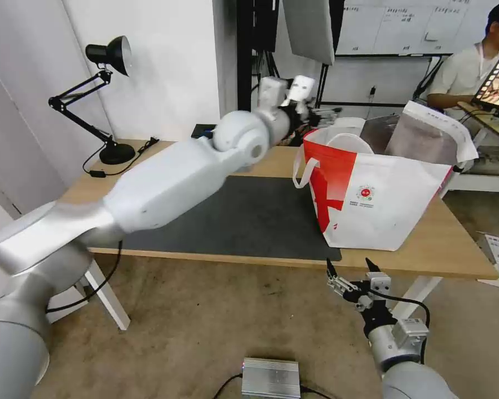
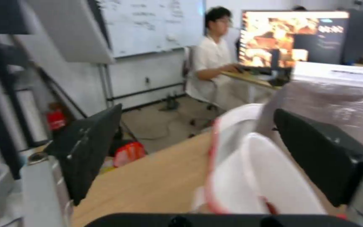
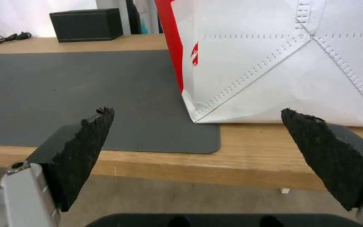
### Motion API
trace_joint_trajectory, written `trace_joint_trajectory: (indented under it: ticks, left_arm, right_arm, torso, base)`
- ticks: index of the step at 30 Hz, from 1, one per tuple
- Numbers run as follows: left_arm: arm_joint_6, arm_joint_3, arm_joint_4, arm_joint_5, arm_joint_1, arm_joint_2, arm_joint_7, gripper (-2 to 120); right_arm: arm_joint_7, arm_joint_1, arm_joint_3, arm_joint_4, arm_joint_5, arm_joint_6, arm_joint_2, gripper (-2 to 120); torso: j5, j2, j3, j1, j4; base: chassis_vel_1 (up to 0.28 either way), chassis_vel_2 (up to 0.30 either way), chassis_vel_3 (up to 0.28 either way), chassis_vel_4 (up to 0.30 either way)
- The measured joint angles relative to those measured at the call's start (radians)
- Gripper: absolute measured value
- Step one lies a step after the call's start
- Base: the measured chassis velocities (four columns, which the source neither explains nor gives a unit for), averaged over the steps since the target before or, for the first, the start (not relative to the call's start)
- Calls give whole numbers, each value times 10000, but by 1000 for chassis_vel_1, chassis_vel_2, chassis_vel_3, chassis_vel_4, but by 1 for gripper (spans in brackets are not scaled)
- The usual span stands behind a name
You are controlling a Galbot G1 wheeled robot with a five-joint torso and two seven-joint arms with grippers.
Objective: Pick up the trash from the table and place it into the takeout bag.
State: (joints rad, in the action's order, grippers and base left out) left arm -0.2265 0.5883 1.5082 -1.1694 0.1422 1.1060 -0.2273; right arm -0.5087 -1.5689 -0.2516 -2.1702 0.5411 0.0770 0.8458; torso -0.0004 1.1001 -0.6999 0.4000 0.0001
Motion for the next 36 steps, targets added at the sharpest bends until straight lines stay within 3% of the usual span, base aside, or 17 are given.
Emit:
trace_joint_trajectory:
  ticks: [8,11,12,15,17,19,24,26,36]
  left_arm:
    - [593,-1112,1191,420,-1692,-1581,102,100]
    - [1093,-2329,2023,843,-3458,-2592,243,100]
    - [1093,-2329,2023,843,-3458,-2592,243,100]
    - [1571,-3919,2727,1565,-5570,-3437,553,100]
    - [1633,-4142,2807,1657,-5886,-3539,616,100]
    - [1831,-5520,3255,2039,-7553,-3960,872,100]
    - [2278,-6552,3511,2455,-8932,-4154,940,100]
    - [2520,-6999,3556,2777,-9695,-3921,966,100]
    - [3034,-9127,3813,4135,-12726,-2985,1250,100]
  right_arm:
    - [1,0,0,0,0,0,0,100]
    - [0,0,0,0,0,0,0,100]
    - [0,0,0,0,0,0,0,100]
    - [1,0,0,0,0,0,0,100]
    - [0,0,0,0,0,0,0,100]
    - [0,0,0,0,0,0,-1,100]
    - [1,0,0,0,0,0,0,100]
    - [0,-1,0,0,0,0,-1,100]
    - [0,0,0,0,0,0,-1,100]
  torso:
    - [-1,-1,0,0,1]
    - [-2,-1,0,0,0]
    - [-2,-1,0,0,0]
    - [0,-1,1,-1,1]
    - [-1,-1,0,-1,1]
    - [-2,-1,0,0,1]
    - [4,0,2,-2,5]
    - [2,-1,1,0,-11]
    - [2,-1,1,0,-1]
  base:
    - [0,0,0,0]
    - [0,0,0,0]
    - [0,0,0,0]
    - [0,0,0,0]
    - [0,0,0,0]
    - [0,0,0,0]
    - [0,0,0,0]
    - [0,0,0,0]
    - [0,0,0,0]
